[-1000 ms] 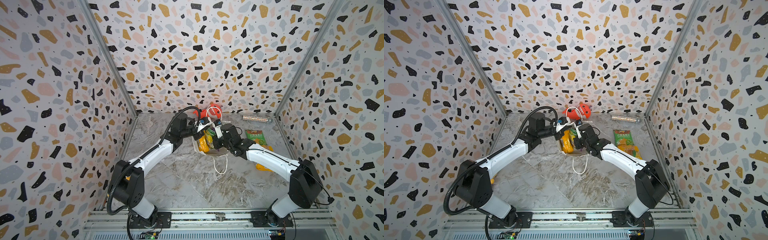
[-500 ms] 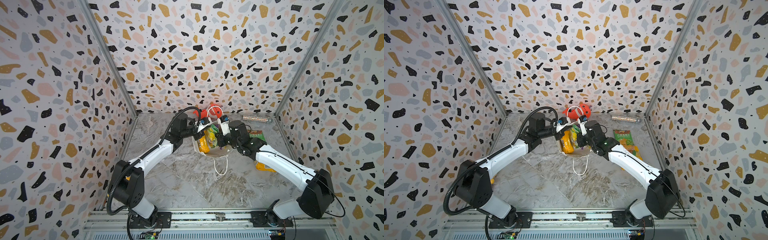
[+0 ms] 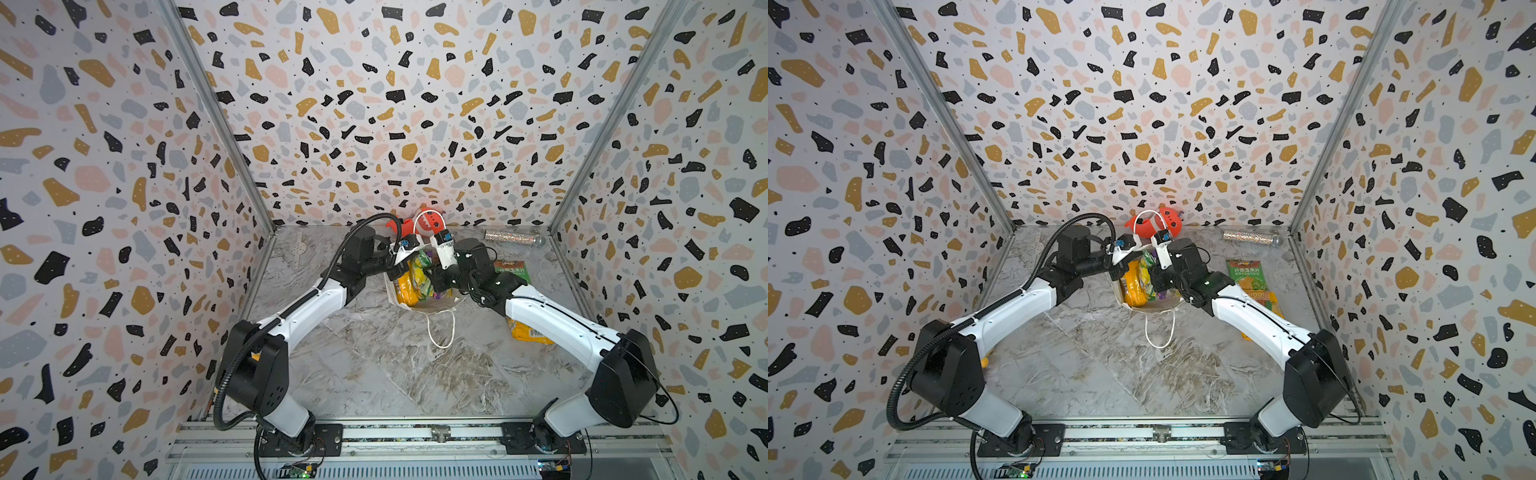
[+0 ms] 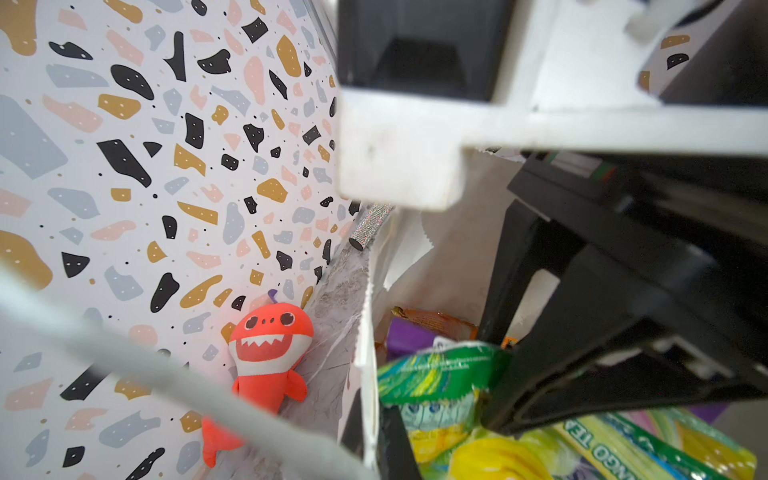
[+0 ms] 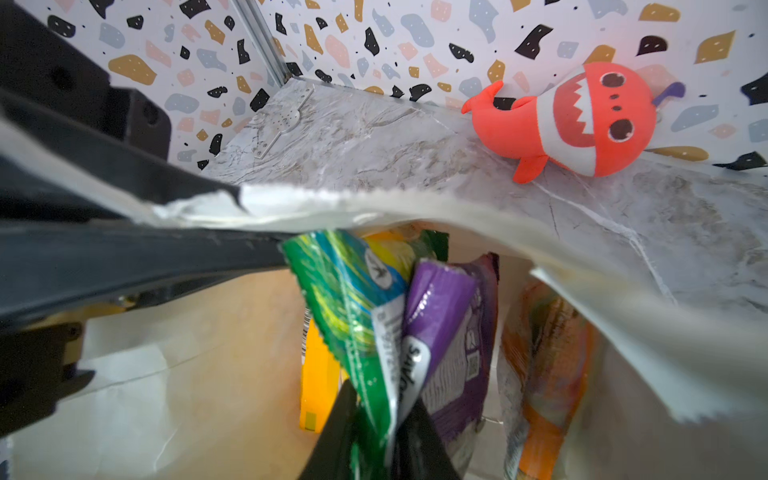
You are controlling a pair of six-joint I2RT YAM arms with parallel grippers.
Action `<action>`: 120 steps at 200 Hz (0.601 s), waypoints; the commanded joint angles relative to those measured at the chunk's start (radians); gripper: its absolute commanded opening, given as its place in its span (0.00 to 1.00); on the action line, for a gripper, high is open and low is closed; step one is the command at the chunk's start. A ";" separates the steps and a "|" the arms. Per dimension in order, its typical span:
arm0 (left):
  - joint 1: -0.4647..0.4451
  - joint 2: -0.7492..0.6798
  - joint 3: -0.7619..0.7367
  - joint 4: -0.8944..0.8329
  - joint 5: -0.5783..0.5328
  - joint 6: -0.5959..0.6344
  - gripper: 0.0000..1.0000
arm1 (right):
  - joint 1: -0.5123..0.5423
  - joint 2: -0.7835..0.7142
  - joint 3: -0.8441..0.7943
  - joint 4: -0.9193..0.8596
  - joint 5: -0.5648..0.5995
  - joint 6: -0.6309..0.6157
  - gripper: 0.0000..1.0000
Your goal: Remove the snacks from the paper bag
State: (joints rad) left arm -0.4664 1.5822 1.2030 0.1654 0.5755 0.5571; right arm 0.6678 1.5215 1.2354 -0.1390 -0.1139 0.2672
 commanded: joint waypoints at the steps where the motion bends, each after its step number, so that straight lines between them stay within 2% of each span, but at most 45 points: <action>1: -0.009 -0.026 -0.001 0.049 0.040 -0.011 0.00 | 0.003 0.001 0.070 0.095 -0.064 0.001 0.21; 22: -0.009 -0.025 0.000 0.049 0.040 -0.013 0.00 | 0.005 0.018 0.065 0.105 -0.090 -0.003 0.21; 33: -0.009 -0.024 0.001 0.049 0.040 -0.013 0.00 | 0.005 0.021 0.060 0.109 -0.092 -0.004 0.12; 41: -0.009 -0.024 0.000 0.050 0.040 -0.013 0.00 | 0.004 0.019 0.056 0.114 -0.089 -0.002 0.10; 53: -0.009 -0.023 0.001 0.048 0.040 -0.013 0.00 | 0.004 0.021 0.053 0.118 -0.090 -0.002 0.11; 67: -0.009 -0.021 0.003 0.048 0.041 -0.014 0.00 | 0.003 0.025 0.058 0.112 -0.090 -0.005 0.22; 96: -0.010 -0.021 0.003 0.048 0.041 -0.014 0.00 | 0.004 0.028 0.056 0.109 -0.065 -0.008 0.22; 104: -0.009 -0.020 0.005 0.048 0.042 -0.016 0.00 | 0.004 0.028 0.055 0.107 -0.059 -0.008 0.19; 120: -0.009 -0.019 0.007 0.048 0.043 -0.017 0.00 | 0.003 0.034 0.058 0.109 -0.057 -0.014 0.05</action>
State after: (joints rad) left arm -0.4679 1.5822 1.2030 0.1642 0.5869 0.5560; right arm 0.6678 1.5696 1.2488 -0.0612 -0.1722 0.2634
